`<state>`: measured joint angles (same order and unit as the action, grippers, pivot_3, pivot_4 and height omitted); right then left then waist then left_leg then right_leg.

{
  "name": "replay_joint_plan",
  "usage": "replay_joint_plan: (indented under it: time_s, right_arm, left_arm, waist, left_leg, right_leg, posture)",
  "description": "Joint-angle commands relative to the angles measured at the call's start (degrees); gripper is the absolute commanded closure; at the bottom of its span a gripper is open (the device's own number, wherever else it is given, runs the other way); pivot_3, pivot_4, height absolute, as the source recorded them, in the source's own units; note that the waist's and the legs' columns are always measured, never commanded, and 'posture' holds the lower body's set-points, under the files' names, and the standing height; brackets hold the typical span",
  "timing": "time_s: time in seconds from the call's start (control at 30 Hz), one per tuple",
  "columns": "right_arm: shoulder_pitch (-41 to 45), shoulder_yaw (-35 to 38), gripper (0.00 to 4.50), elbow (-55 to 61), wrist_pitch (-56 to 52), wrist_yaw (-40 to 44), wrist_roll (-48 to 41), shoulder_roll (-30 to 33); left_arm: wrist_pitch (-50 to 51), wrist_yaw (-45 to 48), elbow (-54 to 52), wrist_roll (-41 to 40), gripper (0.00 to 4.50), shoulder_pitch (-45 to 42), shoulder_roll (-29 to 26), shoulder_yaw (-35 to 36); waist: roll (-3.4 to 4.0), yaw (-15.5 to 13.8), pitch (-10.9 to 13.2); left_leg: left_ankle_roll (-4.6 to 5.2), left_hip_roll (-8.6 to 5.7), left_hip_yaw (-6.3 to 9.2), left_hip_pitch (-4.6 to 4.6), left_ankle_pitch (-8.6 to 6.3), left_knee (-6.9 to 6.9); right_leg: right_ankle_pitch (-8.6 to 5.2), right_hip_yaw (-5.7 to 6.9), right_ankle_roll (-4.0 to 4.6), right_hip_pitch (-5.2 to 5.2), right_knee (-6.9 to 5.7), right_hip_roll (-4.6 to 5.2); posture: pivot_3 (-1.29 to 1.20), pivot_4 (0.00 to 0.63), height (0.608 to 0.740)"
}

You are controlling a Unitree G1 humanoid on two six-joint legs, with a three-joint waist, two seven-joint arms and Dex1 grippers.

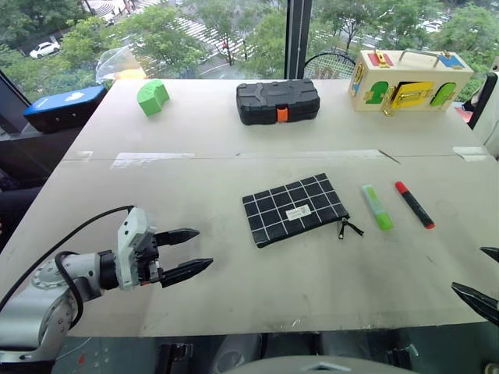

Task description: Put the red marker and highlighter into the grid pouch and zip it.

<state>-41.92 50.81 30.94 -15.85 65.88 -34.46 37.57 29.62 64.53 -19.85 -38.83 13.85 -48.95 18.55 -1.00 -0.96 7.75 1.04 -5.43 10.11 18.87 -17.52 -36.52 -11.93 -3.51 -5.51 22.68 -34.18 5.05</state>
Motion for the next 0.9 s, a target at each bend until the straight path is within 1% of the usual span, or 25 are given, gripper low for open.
replay_joint_plan:
  time_s: [0.03, 0.1, 0.2, 0.23, 0.3, 0.43, 0.5, 0.57, 0.63, 0.7, 0.77, 0.9]
  right_arm:
    - [0.1, 0.5, 0.03, 3.7, 0.8, -1.9, -1.4, -0.9]
    - [1.1, -2.0, 0.03, 7.9, -0.2, -5.2, -2.2, -1.8]
    - [1.6, -3.8, 0.03, 10.5, -1.3, -6.3, -3.9, -1.7]
    - [1.4, -4.3, 0.03, 11.0, -1.7, -6.1, -4.6, -1.5]
    - [0.9, -5.2, 0.03, 12.0, -2.2, -5.8, -5.7, -1.2]
    - [-1.4, -7.1, 0.03, 14.9, -2.3, -5.3, -6.5, -1.8]
    - [-2.2, -7.5, 0.03, 15.4, -1.5, -5.5, -6.2, -2.7]
    - [-2.6, -8.1, 0.03, 15.4, -0.8, -6.0, -5.5, -3.4]
    - [-3.6, -8.8, 0.03, 15.4, 0.4, -5.9, -4.4, -4.5]
    - [-4.3, -9.1, 0.03, 15.6, 1.4, -6.1, -3.8, -5.4]
    - [-4.7, -9.1, 0.03, 15.8, 2.2, -6.6, -3.6, -6.1]
    - [-5.9, -9.6, 0.03, 16.7, 3.5, -7.5, -3.0, -7.4]
  left_arm:
    - [-3.9, -1.9, 0.2, 2.6, 0.1, -2.4, 1.6, -0.4]
    - [-8.6, -4.9, 1.1, 6.9, 0.1, -6.3, 4.5, -3.6]
    - [-12.6, -5.7, 2.0, 12.1, 0.1, -9.4, 5.5, -7.5]
    - [-15.6, -5.5, 2.5, 14.7, 0.1, -10.5, 5.7, -9.3]
    - [-22.6, -4.8, 4.1, 19.4, 0.1, -12.2, 6.0, -12.4]
    - [-44.6, -7.2, 12.6, 34.0, 0.1, -16.3, 6.3, -19.0]
    - [-53.2, -9.5, 17.6, 38.8, 0.1, -17.6, 7.0, -21.1]
    - [-58.1, -12.2, 22.1, 42.6, 0.1, -18.8, 7.7, -22.7]
    - [-64.4, -16.0, 25.6, 48.8, 0.1, -20.3, 9.0, -25.8]
    - [-67.9, -19.8, 27.3, 53.3, 0.1, -21.6, 10.6, -27.7]
    - [-68.1, -23.0, 28.1, 55.6, 0.1, -23.4, 12.6, -28.5]
    - [-67.8, -24.6, 30.1, 57.3, 0.1, -26.8, 15.0, -31.7]
  waist:
    - [0.0, 0.0, 0.0]
    - [0.01, -0.3, 0.0]
    - [-0.09, -0.5, -0.1]
    - [-0.1, -0.4, -0.1]
    - [-0.13, -0.5, -0.1]
    - [-0.13, -1.1, -0.1]
    - [-0.12, -1.2, -0.1]
    - [-0.15, -1.3, -0.1]
    - [-0.17, -1.5, -0.1]
    - [-0.08, -1.9, -0.2]
    - [-0.03, -2.4, -0.3]
    - [0.02, -2.8, -0.4]
  left_leg:
    - [0.0, 0.0, 0.0, 0.0, 0.0, 0.0]
    - [0.0, 0.01, 0.02, 0.0, 0.0, 0.05]
    - [-0.01, 0.01, 0.0, 0.02, 0.01, 0.04]
    - [-0.01, 0.01, 0.0, 0.02, 0.01, 0.04]
    - [-0.02, 0.01, 0.0, 0.02, 0.0, 0.04]
    - [-0.02, 0.01, -0.05, 0.04, -0.01, 0.05]
    - [0.02, 0.01, -0.07, 0.04, -0.04, 0.07]
    - [0.05, 0.02, -0.07, 0.04, -0.06, 0.07]
    - [0.07, 0.01, -0.07, 0.02, -0.06, 0.07]
    - [0.07, 0.0, -0.06, 0.0, -0.06, 0.06]
    - [0.08, -0.09, -0.07, -0.01, -0.06, 0.01]
    - [0.09, -0.12, -0.05, -0.04, -0.05, -0.05]
  right_leg:
    - [0.01, 0.0, 0.01, 0.0, 0.01, 0.0]
    - [0.05, 0.03, 0.06, -0.03, 0.16, 0.0]
    - [0.17, 0.02, -0.13, -0.05, 0.18, 0.01]
    - [0.18, 0.02, -0.13, -0.04, 0.19, 0.0]
    - [0.18, 0.02, -0.12, -0.03, 0.23, -0.02]
    - [0.19, 0.01, -0.12, -0.03, 0.34, 0.0]
    - [0.19, -0.02, -0.13, -0.03, 0.34, 0.0]
    - [0.19, -0.05, -0.13, -0.03, 0.34, 0.0]
    - [0.19, -0.06, -0.15, -0.03, 0.34, 0.0]
    - [0.19, -0.05, -0.16, -0.03, 0.34, 0.02]
    - [0.19, -0.05, -0.18, -0.06, 0.33, 0.08]
    - [0.13, -0.05, -0.43, -0.05, 0.23, 0.06]
  posture:
    - [0.0, 0.15, 0.74]
    - [0.0, 0.15, 0.74]
    - [0.0, 0.15, 0.74]
    - [0.0, 0.15, 0.74]
    - [0.0, 0.15, 0.74]
    - [0.0, 0.15, 0.74]
    - [0.0, 0.15, 0.74]
    - [0.0, 0.15, 0.74]
    - [0.0, 0.15, 0.74]
    - [0.0, 0.15, 0.74]
    - [0.0, 0.15, 0.74]
    - [0.0, 0.15, 0.74]
